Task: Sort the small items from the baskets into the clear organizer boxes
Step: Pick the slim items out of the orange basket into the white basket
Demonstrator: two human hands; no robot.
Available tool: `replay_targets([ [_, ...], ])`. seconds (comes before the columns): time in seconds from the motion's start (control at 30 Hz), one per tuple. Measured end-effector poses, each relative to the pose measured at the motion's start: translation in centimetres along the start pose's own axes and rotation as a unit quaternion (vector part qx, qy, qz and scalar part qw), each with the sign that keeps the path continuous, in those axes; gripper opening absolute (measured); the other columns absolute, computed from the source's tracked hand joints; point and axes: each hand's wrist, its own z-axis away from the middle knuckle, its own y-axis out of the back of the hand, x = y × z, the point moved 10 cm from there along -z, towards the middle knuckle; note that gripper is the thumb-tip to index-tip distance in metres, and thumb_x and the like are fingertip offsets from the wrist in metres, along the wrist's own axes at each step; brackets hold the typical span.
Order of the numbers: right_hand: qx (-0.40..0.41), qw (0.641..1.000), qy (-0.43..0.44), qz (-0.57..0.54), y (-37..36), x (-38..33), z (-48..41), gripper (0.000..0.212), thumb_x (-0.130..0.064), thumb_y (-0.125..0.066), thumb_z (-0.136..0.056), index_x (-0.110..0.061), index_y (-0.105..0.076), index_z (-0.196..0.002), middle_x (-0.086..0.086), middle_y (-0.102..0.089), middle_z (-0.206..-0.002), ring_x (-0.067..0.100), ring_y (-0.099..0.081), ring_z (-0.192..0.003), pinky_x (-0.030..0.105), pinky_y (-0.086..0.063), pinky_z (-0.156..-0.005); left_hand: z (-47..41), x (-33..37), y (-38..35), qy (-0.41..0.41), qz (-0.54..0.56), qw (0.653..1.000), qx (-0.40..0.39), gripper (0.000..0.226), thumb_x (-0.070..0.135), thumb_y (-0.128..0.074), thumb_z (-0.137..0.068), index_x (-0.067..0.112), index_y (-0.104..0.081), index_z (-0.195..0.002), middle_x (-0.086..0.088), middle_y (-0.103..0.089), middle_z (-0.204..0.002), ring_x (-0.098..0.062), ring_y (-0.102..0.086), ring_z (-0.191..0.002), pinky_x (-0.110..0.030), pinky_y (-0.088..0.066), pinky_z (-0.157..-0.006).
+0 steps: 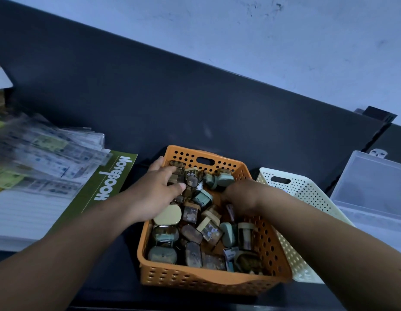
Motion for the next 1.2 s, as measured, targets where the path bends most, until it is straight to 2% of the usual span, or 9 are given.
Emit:
replay_targets([
  [0.13,0.026,1.0,0.011,-0.009,0.5,0.1,0.1,0.025,-0.008,-0.053,-0.088,-0.018,-0.062,-0.109,0.002,-0.062,-0.099,0.022,-0.058,-0.092,0.033,-0.046,-0.077,-0.1,-0.1,0.0,-0.001,-0.001,1.0,0.001,0.063,0.038,-0.051,-0.095,0.021,-0.025,-0.15,0.014,0.012,-0.158,-0.013,-0.015,-0.145,-0.038,-0.02,-0.117],
  [0.27,0.036,0.997,0.009,-0.074,1.0,0.3,0.2,0.027,-0.015,-0.071,-0.081,-0.018,-0.065,-0.106,0.001,-0.063,-0.104,0.02,-0.058,-0.096,0.035,-0.051,-0.08,-0.2,-0.2,0.0,-0.001,0.001,1.0,0.001,0.063,0.037,-0.052,-0.095,0.022,-0.025,-0.15,0.015,0.011,-0.158,-0.013,-0.015,-0.145,-0.039,-0.02,-0.117],
  [0.4,0.102,0.976,0.016,-0.192,2.4,1.1,1.2,0.017,-0.011,-0.069,-0.084,-0.025,-0.062,-0.092,-0.013,-0.057,-0.086,0.012,-0.055,-0.086,0.022,-0.044,-0.066,-0.1,0.0,-0.1,-0.004,-0.001,1.0,-0.001,0.062,0.036,-0.051,-0.095,0.022,-0.026,-0.15,0.015,0.01,-0.158,-0.013,-0.014,-0.145,-0.039,-0.02,-0.117],
  [0.6,0.243,0.892,0.016,-0.382,5.2,4.7,5.6,0.015,-0.007,-0.075,-0.079,-0.017,-0.066,-0.082,-0.005,-0.066,-0.076,0.004,-0.059,-0.069,0.022,-0.047,-0.065,-0.2,-0.1,-0.1,-0.003,0.005,1.0,0.002,0.061,0.036,-0.052,-0.095,0.022,-0.028,-0.149,0.016,0.01,-0.158,-0.013,-0.015,-0.145,-0.037,-0.02,-0.117],
  [0.73,0.341,0.84,-0.076,-0.415,5.4,10.0,9.8,0.013,-0.011,-0.075,-0.079,-0.013,-0.064,-0.084,-0.003,-0.063,-0.071,0.007,-0.055,-0.06,0.022,-0.042,-0.056,-0.1,0.0,0.0,-0.003,-0.005,1.0,0.002,0.061,0.037,-0.052,-0.095,0.021,-0.027,-0.149,0.015,0.01,-0.158,-0.013,-0.013,-0.145,-0.036,-0.018,-0.117],
  [0.87,0.349,0.86,-0.205,-0.311,3.4,13.9,11.3,0.014,-0.014,-0.073,-0.08,-0.02,-0.06,-0.08,-0.004,-0.066,-0.081,0.018,-0.058,-0.073,0.031,-0.044,-0.061,0.0,0.2,-0.1,-0.002,-0.008,1.0,-0.002,0.061,0.037,-0.051,-0.096,0.021,-0.026,-0.15,0.015,0.011,-0.158,-0.012,-0.008,-0.146,-0.033,-0.016,-0.116],
  [0.93,0.349,0.868,-0.211,-0.281,3.4,13.6,10.9,0.014,-0.018,-0.073,-0.081,-0.021,-0.065,-0.093,0.0,-0.065,-0.095,0.017,-0.057,-0.083,0.028,-0.042,-0.067,0.1,0.3,-0.2,-0.002,-0.006,1.0,-0.005,0.062,0.036,-0.05,-0.096,0.02,-0.025,-0.15,0.015,0.011,-0.158,-0.012,-0.006,-0.146,-0.032,-0.015,-0.114],
  [1.07,0.339,0.883,-0.081,-0.314,5.7,7.7,8.1,0.02,-0.017,-0.06,-0.092,-0.021,-0.067,-0.11,-0.007,-0.062,-0.106,0.011,-0.056,-0.098,0.024,-0.041,-0.082,0.1,0.2,-0.2,0.003,0.001,1.0,-0.011,0.062,0.036,-0.05,-0.096,0.02,-0.024,-0.15,0.016,0.011,-0.158,-0.012,-0.011,-0.145,-0.034,-0.018,-0.116],
  [1.2,0.228,0.914,0.043,-0.333,6.4,0.7,3.4,0.036,-0.007,-0.049,-0.096,-0.024,-0.061,-0.126,-0.004,-0.058,-0.13,0.014,-0.052,-0.12,0.027,-0.042,-0.099,0.3,0.4,-0.1,0.004,-0.005,1.0,-0.012,0.062,0.036,-0.049,-0.096,0.021,-0.024,-0.15,0.017,0.011,-0.158,-0.009,-0.009,-0.145,-0.029,-0.017,-0.113],
])
